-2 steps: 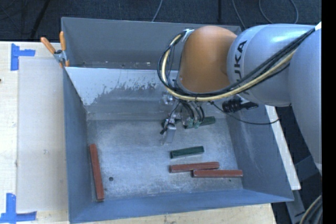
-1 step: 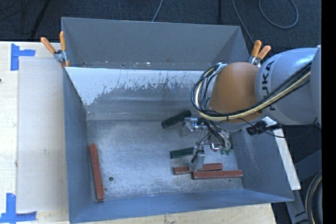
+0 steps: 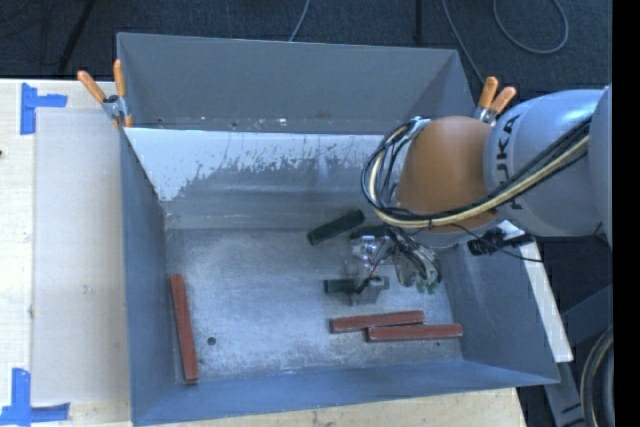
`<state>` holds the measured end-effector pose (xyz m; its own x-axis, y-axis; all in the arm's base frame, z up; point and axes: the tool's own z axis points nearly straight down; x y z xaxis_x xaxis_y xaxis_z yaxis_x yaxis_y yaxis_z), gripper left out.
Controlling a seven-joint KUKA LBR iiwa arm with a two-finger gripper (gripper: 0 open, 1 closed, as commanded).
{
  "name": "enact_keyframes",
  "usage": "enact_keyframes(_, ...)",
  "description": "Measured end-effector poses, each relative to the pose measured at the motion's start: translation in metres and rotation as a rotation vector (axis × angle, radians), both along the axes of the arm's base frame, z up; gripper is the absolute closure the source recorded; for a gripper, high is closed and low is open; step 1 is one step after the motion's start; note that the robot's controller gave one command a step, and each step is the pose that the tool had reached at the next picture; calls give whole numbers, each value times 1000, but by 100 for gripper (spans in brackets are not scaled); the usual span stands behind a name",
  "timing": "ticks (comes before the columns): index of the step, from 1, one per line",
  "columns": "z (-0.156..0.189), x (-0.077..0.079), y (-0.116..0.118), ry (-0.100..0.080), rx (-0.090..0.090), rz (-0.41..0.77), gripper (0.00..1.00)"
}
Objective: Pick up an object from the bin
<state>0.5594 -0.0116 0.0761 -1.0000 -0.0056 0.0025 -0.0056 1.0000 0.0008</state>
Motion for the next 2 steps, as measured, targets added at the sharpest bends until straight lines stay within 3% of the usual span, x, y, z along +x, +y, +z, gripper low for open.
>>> enact_keyframes(1,101,4,-12,-11,-1,14,100)
enact_keyframes(2,174,-17,-6,-10,-1,17,100)
